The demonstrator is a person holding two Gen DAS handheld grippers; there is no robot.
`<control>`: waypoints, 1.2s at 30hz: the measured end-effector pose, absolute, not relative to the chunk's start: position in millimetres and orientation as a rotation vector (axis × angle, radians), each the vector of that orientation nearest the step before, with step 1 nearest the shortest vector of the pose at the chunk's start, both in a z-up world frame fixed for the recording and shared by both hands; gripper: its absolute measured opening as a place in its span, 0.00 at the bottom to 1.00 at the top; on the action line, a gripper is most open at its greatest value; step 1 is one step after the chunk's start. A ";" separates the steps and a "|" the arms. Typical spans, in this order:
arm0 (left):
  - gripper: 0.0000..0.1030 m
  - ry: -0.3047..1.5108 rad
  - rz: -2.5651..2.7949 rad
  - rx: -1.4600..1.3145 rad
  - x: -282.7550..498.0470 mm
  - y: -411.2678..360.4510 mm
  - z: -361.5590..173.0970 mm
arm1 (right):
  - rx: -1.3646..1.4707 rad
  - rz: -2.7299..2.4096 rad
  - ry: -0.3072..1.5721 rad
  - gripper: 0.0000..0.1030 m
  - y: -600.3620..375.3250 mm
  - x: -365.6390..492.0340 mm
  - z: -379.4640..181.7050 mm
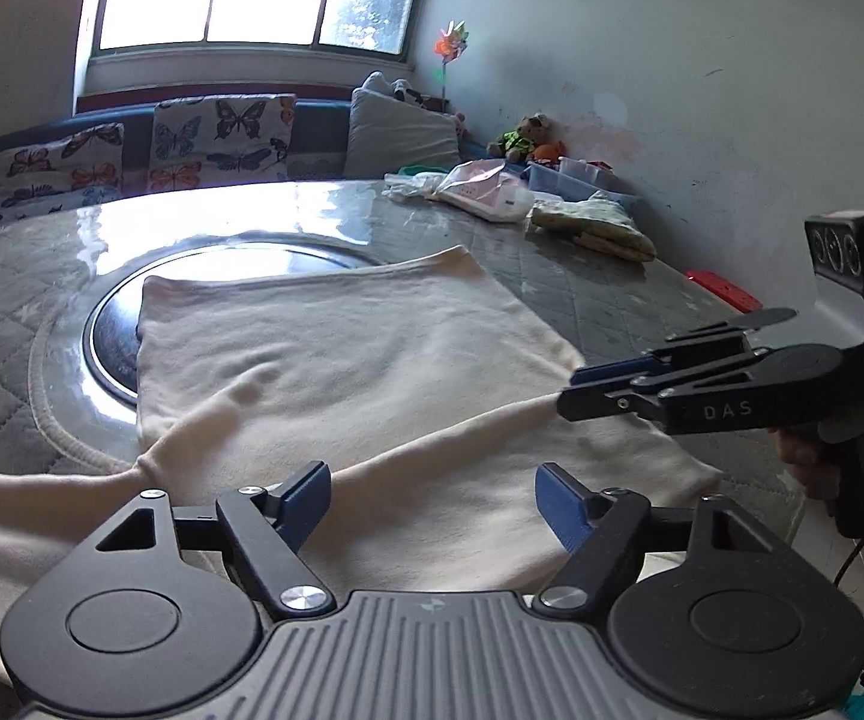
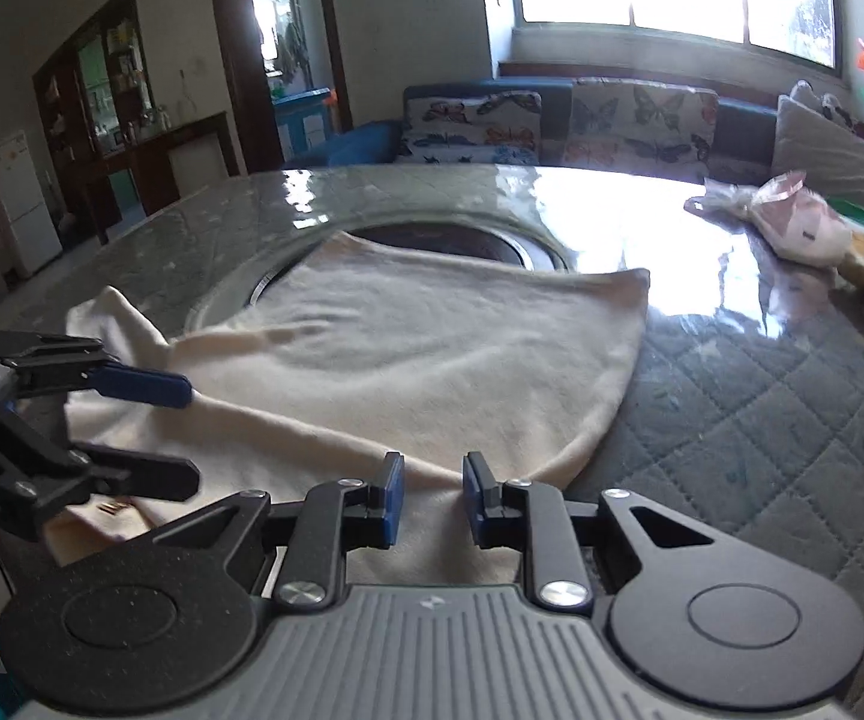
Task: Fold clothes
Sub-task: 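Lay the sleeve across the sweatshirt body and open the right gripper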
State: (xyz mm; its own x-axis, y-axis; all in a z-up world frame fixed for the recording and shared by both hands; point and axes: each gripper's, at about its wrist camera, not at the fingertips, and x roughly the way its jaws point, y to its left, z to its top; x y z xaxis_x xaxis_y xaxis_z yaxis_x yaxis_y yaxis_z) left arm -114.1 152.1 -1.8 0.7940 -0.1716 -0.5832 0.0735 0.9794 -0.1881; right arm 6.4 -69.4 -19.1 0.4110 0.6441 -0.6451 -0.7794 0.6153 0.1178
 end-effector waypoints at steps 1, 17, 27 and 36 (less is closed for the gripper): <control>0.73 0.649 -0.129 -0.170 -111.5 155.6 -4.2 | -0.206 0.902 0.716 0.20 -70.9 7.2 -20.8; 0.74 0.577 0.142 -0.234 -159.1 215.4 19.3 | -0.295 1.058 0.676 0.34 -30.3 -28.7 -18.8; 0.77 0.553 0.556 -0.255 -197.9 288.6 22.2 | -0.400 1.188 0.597 0.34 6.8 -66.0 -15.6; 0.78 0.565 0.722 -0.345 -205.7 321.7 10.8 | -0.430 1.255 0.625 0.34 22.3 -77.5 -24.4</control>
